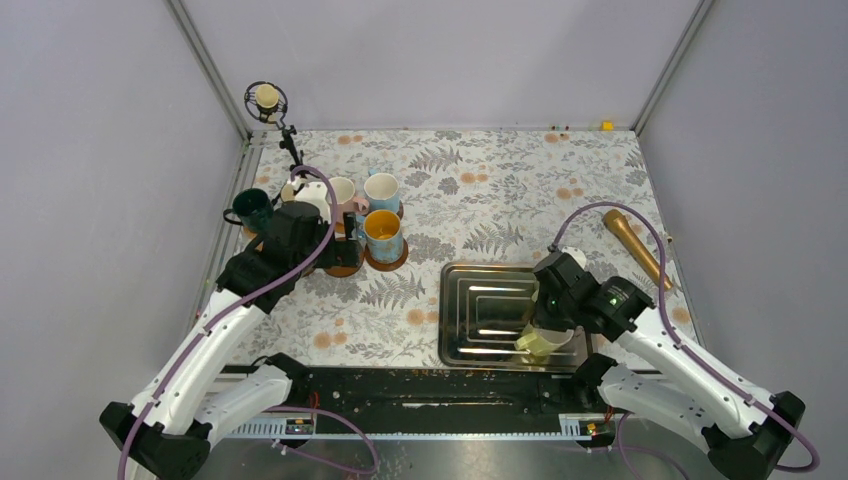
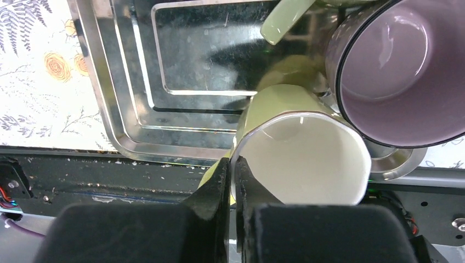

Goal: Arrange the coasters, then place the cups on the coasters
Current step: Pick up the cup from the tray.

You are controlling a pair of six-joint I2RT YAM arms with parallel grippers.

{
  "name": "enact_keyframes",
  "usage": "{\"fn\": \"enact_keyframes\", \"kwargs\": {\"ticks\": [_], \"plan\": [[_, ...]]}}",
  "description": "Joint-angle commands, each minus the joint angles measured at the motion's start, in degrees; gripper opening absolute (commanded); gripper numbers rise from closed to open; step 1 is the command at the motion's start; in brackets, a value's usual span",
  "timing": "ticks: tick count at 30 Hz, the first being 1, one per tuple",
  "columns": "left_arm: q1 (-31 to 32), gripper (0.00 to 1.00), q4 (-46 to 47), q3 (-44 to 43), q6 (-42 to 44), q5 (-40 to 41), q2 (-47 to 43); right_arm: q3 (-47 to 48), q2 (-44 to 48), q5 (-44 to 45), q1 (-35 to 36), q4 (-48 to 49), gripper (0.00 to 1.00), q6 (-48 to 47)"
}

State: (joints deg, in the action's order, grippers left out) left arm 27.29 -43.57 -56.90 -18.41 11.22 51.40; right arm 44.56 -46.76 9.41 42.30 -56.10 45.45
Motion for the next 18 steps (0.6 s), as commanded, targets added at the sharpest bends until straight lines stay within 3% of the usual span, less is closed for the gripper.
{"fn": "enact_keyframes", "kwargs": {"ticks": [1,10,18], "plan": [[0.09,0.99,2.61,-0.05,0.29,2.06,-1.12,4.66,-0.55,-0.92,-0.06,0.29,0.00,-3.66],[0.09,0.99,2.71,0.34,-0.60,4.53,-2.23,10.82,-8.69,-2.04,2.63,4.71,0.00,-9.63],[-0.32,0.99,3.07,0.43,-1.84,6.16,-2.26,18.64,-20.76,1.53,10.77,8.48,0.00,-15.62]]}}
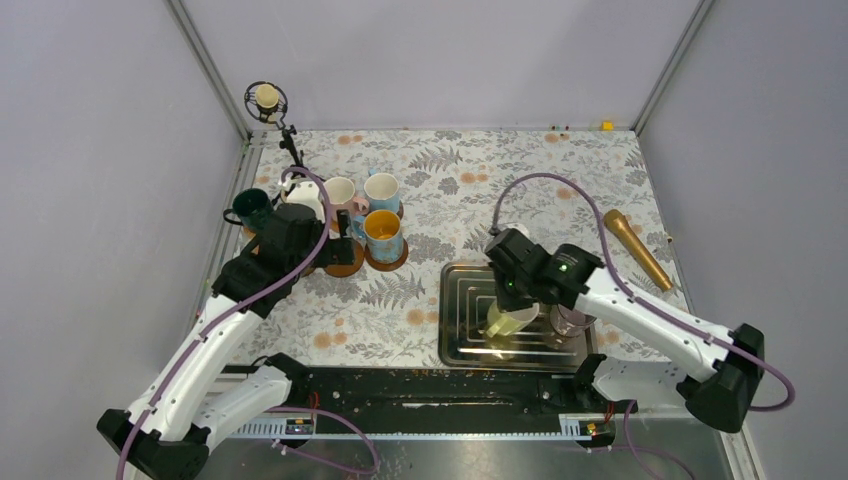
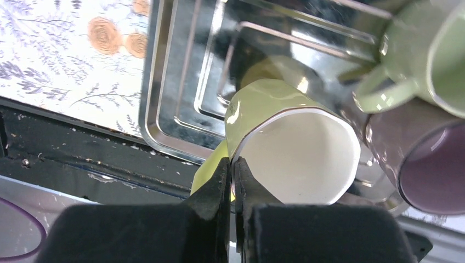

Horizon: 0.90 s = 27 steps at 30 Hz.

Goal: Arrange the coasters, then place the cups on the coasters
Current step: Pick up the cup from the tray.

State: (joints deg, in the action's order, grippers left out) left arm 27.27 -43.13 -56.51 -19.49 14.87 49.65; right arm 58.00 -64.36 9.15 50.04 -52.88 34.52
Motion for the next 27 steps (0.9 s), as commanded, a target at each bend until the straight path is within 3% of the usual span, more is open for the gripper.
{"fn": "enact_keyframes", "kwargs": {"ticks": [1,9,19,22,27], "plan": [[-0.30,0.99,2.32,-0.11,-1.00,3.26,-0.58,5.27,-4.12,1.64,3.50,5.94,0.00,-5.08],[-0.37,0.99,4.49,1.62,-2.34,8.65,-6.82,6.98,-10.01,5.00,8.85,7.43,0.00,-7.80],[-0.42,0.99,5.62,1.40,-5.48,7.58,-9.19,8.63,-13.65,3.02,13.91,9.10,0.00,-12.49],[-0.39,0.99,4.14,-0.38,-6.02,4.65,-8.67,8.80,-14.03,2.81,14.99,9.17,0.19,-12.45],[-0.35,0.96,0.64,-4.23,-5.89,-5.28,-7.19,6.46,-12.24,3.92,15.04,11.26,0.27,-11.69]]}}
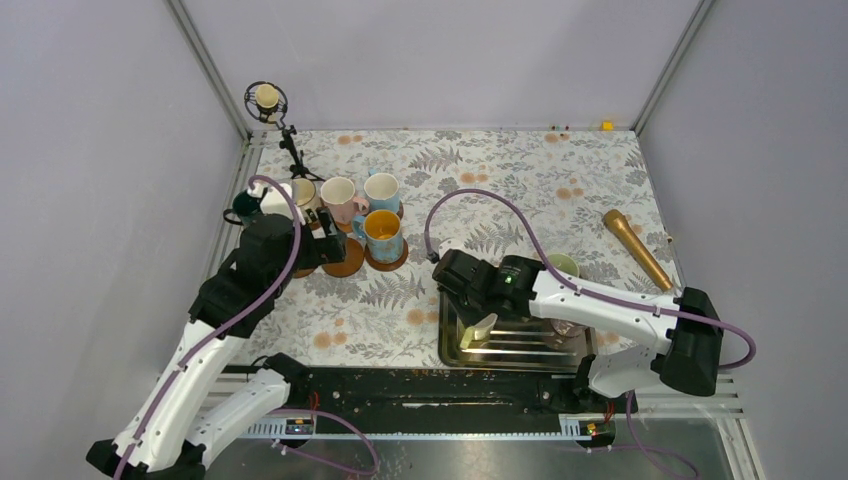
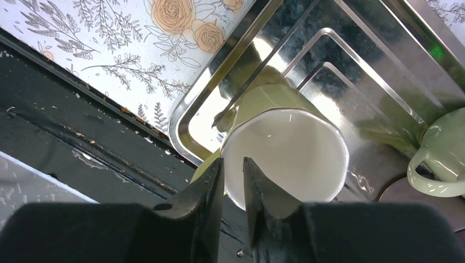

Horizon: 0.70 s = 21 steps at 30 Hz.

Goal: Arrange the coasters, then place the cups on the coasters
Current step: Pick up the cup from the tray.

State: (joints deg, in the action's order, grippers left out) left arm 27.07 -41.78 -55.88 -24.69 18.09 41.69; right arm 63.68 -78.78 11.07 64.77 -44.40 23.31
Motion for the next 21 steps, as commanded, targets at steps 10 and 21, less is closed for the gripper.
{"fn": "enact_keyframes", "kwargs": {"ticks": [10,21], "plan": [[3.39,0.88,-2.96,-9.22,-3.04,-26.36,8.53,1.61,14.53,1.85,0.27,1.39,0.44,2.62],[26.26,0.74,-1.75,-16.90,-8.89,-15.85,26.68,-5.14,40.96,21.16,0.19,-4.12,0.51,7.48]]}}
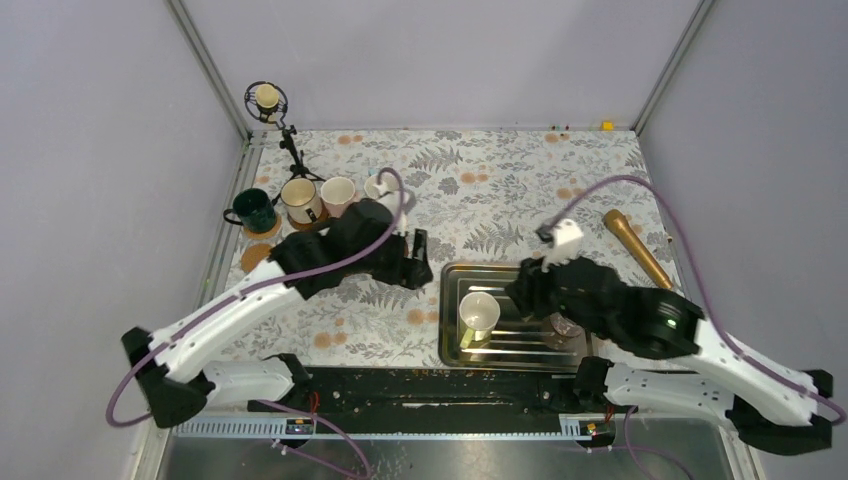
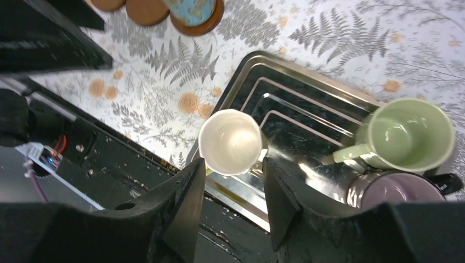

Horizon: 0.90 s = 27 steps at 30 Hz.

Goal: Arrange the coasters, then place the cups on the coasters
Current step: Pick up the cup from the tray.

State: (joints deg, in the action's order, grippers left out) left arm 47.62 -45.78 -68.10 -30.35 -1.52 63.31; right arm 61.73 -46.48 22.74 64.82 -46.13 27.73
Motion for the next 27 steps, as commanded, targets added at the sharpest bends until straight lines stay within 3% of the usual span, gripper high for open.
{"fn": "enact_keyframes", "kwargs": {"ticks": [1,6,14,22,25,27], "plan": [[7.48,0.73,2.35,-5.66,-3.57,4.40,7.13,-4.22,11.65,10.54,0.20,-2.39,0.52,3.33],[13.20,0.66,2.32,-9.94,-5.33,5.02,18.08,-7.56,23.16,13.85,0.14,-3.24,0.56,3.23],[15.52,0.58,2.28,-14.11,-5.27,3.20,30.95,-9.84,28.89,15.14,0.16,-6.89,0.59,5.80],[15.94,0.52,1.71,-13.84,-4.99,4.89,34.63,-10.93,30.31,15.09,0.18,-7.30,0.59,6.37],[16.02,0.46,1.72,-13.85,-4.98,4.60,35.06,-10.92,29.94,15.30,0.18,-7.28,0.60,6.29],[16.02,0.36,1.66,-13.88,-4.98,4.66,34.74,-11.09,29.60,15.31,0.16,-7.30,0.60,6.39]]}}
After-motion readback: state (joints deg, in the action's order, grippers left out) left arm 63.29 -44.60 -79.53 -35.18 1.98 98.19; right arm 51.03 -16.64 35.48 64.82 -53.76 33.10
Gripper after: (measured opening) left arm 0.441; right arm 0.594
